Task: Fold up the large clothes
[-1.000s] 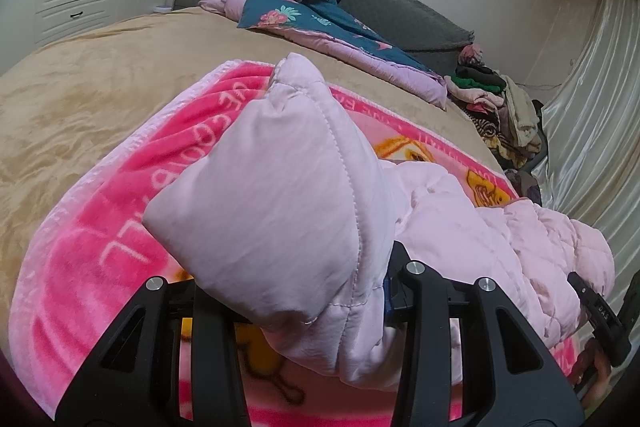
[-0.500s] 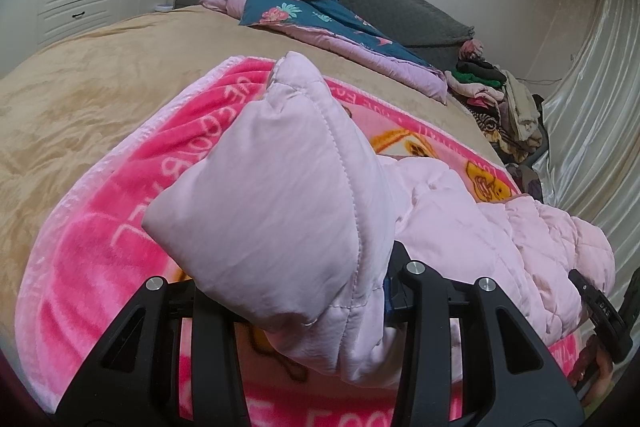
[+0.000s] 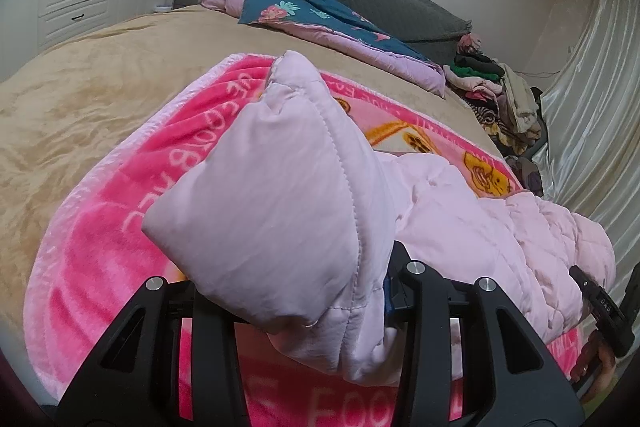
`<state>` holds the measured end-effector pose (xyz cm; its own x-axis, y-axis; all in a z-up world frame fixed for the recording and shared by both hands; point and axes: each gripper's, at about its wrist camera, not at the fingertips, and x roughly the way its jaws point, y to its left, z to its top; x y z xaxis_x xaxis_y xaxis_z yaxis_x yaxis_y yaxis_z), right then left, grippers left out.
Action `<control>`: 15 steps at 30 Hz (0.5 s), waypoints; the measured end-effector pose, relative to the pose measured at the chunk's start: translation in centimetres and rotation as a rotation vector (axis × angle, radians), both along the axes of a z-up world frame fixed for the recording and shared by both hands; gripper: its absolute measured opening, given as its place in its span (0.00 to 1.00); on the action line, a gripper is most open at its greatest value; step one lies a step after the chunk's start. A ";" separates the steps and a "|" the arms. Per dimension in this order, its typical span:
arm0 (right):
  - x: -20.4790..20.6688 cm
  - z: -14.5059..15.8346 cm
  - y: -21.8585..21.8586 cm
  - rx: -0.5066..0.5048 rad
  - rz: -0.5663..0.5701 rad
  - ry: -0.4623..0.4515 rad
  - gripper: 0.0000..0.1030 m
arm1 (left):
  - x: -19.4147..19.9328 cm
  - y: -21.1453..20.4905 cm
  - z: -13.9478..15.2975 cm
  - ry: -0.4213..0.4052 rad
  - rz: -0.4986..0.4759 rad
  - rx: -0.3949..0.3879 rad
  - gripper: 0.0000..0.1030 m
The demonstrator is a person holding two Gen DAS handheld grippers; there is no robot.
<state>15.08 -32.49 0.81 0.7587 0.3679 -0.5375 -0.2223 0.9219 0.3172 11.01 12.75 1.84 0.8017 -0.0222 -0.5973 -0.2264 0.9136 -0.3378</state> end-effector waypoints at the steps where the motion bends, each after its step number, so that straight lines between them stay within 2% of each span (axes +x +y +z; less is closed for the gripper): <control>1: -0.1 -0.1 0.0 0.001 -0.001 0.002 0.31 | 0.0 0.0 0.0 0.000 0.000 0.001 0.31; 15: -0.7 -0.9 -0.9 0.011 -0.005 0.017 0.31 | -1.2 -0.5 -0.1 0.005 0.001 0.021 0.32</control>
<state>14.40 -33.43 -0.13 0.7512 0.3705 -0.5462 -0.2125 0.9193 0.3313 9.80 12.24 1.69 0.7987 -0.0094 -0.6017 -0.2286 0.9202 -0.3178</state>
